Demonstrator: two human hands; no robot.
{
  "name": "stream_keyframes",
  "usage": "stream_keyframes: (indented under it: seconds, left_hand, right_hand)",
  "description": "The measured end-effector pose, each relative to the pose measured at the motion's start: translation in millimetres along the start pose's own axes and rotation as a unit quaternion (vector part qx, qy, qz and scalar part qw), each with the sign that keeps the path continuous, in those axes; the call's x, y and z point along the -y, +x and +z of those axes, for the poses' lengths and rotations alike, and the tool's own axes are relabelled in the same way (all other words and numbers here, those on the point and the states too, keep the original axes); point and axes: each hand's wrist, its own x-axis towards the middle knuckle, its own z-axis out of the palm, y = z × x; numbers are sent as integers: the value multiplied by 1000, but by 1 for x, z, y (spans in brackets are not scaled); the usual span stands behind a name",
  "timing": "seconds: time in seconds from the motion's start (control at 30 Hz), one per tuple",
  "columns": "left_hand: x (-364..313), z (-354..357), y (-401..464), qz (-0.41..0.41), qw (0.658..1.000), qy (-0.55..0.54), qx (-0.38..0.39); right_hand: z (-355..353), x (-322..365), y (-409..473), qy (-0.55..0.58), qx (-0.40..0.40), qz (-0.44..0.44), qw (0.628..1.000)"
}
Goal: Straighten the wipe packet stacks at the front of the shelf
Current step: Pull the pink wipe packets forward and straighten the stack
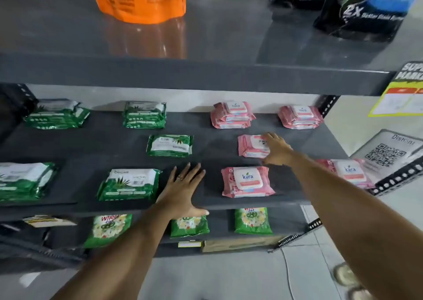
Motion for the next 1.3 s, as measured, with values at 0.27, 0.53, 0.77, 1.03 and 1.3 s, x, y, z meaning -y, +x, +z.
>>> stream_keyframes:
  seconds: [0.27,0.53,0.77,1.03,1.3]
  left_hand:
    - [3,3,0,8,999,17,-27]
    - [2,-1,0,6,1000,-10,-14]
    - [0,-2,-2,-1,1000,2,-9]
    - [0,-3,-1,-4,1000,5,0]
    - [1,0,-2,5,1000,-3,-20]
  right_hand:
    - [-14,10,13,25,60,2,998]
    - [-28,22,-62,111,5,-78,991]
    - [-10,36,-108,85,29,-145,985]
    - [8,30,-105,81,30,-127,988]
    - [10,56,-140,106,-173,-84,976]
